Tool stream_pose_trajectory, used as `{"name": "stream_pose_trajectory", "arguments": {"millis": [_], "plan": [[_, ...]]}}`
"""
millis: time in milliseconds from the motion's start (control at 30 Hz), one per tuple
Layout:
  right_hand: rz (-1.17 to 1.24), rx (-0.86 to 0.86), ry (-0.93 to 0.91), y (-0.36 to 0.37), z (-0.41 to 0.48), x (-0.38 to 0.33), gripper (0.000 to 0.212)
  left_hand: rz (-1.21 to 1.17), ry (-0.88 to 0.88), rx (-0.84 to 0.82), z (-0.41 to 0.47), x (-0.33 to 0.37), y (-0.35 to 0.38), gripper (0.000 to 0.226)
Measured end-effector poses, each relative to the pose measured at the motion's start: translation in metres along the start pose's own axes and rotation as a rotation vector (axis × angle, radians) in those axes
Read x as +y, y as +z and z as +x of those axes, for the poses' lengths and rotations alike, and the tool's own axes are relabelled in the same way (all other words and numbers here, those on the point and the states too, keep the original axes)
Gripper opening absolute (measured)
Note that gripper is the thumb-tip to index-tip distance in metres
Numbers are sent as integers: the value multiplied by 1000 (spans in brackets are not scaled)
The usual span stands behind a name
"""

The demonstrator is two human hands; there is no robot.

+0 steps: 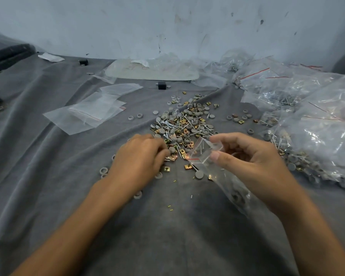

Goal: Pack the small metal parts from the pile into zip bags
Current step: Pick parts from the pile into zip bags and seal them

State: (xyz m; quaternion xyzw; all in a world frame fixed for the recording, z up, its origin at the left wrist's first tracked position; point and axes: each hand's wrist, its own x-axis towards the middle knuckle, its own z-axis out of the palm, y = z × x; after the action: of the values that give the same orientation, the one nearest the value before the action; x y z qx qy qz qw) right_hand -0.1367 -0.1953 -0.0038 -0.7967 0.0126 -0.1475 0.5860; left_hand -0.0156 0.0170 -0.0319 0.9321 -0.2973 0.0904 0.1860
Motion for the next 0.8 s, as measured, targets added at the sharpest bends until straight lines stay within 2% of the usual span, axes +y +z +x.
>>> {"name": "stream_pose_trajectory", "arguments": {"millis": [100, 167, 267, 367, 467, 567, 667, 800], "plan": [[2, -16, 5, 2, 0, -2, 25, -358, 39, 106, 0, 12, -9, 19], [0, -15, 4, 5, -1, -3, 25, -541, 105, 65, -1, 25, -15, 18], [-6, -7, -21, 7, -1, -2, 25, -570, 169, -54, -2, 34, -17, 16], [8, 37, -51, 2, 1, 1, 25, -655, 106, -1, 2, 18, -25, 10], [60, 100, -65, -5, 3, 6, 27, -599, -22, 107, 6, -10, -36, 12], [103, 124, -71, -7, 4, 8, 26, -382, -123, 54, 7, -24, -32, 15], [90, 123, -73, -6, 4, 7, 26, -246, -80, -86, 4, -15, -19, 5], [72, 128, -54, -6, 3, 7, 26, -61, 9, -146, 4, -1, 5, 21]]}}
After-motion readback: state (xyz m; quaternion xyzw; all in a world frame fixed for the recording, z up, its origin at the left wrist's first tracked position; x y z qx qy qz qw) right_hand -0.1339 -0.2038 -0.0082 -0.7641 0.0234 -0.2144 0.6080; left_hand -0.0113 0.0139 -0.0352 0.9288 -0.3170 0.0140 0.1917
